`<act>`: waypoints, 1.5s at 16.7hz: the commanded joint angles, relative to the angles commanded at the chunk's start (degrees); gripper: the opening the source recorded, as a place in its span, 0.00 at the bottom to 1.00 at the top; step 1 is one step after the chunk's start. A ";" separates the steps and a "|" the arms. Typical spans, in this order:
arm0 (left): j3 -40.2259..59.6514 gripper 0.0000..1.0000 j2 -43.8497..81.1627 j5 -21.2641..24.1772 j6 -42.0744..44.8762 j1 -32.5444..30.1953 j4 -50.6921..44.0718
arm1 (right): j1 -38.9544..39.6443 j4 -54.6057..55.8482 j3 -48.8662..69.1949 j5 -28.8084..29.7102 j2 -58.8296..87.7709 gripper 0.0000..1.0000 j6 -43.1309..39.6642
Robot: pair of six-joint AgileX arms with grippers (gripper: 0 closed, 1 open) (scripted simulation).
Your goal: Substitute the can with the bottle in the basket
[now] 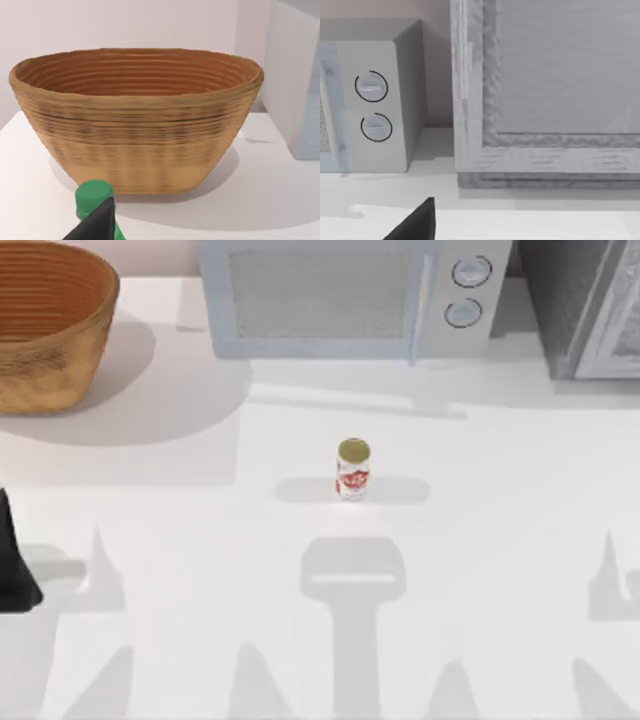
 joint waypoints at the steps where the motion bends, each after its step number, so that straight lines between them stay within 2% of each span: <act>1: 0.01 1.00 2.98 0.84 0.17 0.73 2.73 | 0.00 0.00 0.00 0.00 0.00 1.00 0.00; 18: -0.62 1.00 74.26 20.24 4.95 18.92 67.04 | 0.00 0.00 0.00 0.00 0.00 1.00 0.00; 25: -0.99 1.00 96.28 26.02 6.57 24.66 86.59 | 0.00 0.00 0.00 0.00 0.00 1.00 0.00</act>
